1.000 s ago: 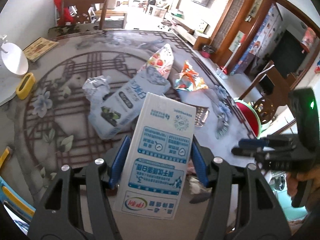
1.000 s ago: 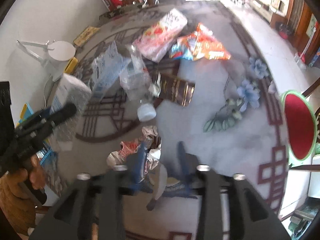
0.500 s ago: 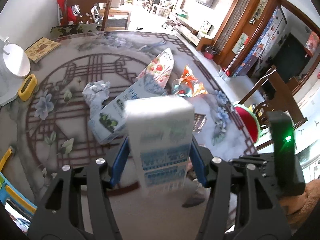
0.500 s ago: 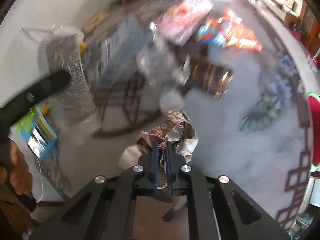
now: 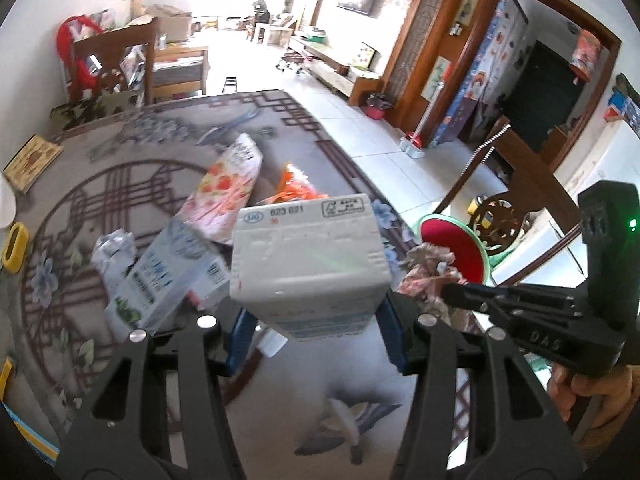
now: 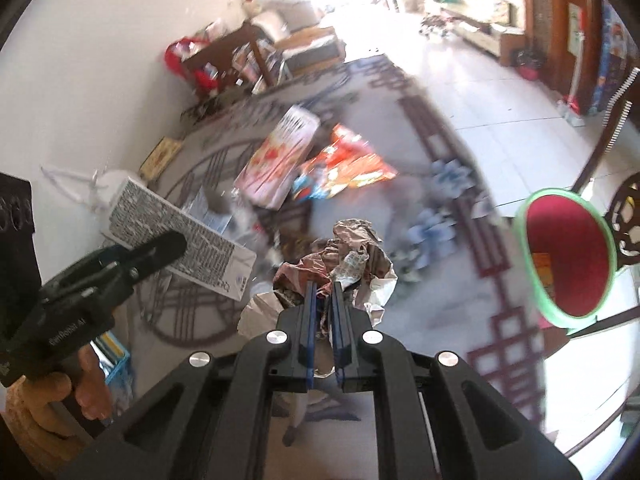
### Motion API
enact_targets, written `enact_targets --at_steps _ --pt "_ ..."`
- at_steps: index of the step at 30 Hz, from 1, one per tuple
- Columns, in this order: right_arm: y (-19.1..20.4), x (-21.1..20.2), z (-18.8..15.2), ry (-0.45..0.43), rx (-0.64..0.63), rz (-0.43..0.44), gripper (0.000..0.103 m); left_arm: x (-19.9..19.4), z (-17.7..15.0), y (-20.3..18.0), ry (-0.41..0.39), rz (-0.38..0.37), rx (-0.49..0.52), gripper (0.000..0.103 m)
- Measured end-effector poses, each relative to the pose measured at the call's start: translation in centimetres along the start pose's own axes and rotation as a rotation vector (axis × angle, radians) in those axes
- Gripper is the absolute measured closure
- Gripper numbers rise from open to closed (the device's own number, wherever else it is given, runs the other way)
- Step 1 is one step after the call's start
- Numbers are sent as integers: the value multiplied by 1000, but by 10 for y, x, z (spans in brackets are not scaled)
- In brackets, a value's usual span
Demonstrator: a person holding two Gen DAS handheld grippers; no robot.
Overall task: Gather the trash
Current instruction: 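Carry both items to the red bucket and open both tools inside it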
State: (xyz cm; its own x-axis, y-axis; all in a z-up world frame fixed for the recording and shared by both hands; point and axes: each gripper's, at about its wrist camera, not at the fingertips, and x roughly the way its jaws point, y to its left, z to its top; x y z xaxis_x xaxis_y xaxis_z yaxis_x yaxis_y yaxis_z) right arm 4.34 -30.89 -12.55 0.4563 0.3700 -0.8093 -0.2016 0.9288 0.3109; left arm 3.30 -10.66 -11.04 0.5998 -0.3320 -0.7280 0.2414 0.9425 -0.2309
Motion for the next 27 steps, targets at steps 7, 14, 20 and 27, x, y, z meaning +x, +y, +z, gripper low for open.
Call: enact_targets --at_steps 7,14,20,27 --pt "-32 -30 6 -75 53 -54 96 12 14 -31 5 -39 52 52" --pt "-64 -46 9 -107 103 -87 96 27 25 -60 10 -77 93 52" --pt "-91 -55 14 -123 130 -101 95 38 37 -86 3 -91 131 52" --pt "-123 -60 19 -130 155 -116 95 56 47 -113 9 -98 149 52"
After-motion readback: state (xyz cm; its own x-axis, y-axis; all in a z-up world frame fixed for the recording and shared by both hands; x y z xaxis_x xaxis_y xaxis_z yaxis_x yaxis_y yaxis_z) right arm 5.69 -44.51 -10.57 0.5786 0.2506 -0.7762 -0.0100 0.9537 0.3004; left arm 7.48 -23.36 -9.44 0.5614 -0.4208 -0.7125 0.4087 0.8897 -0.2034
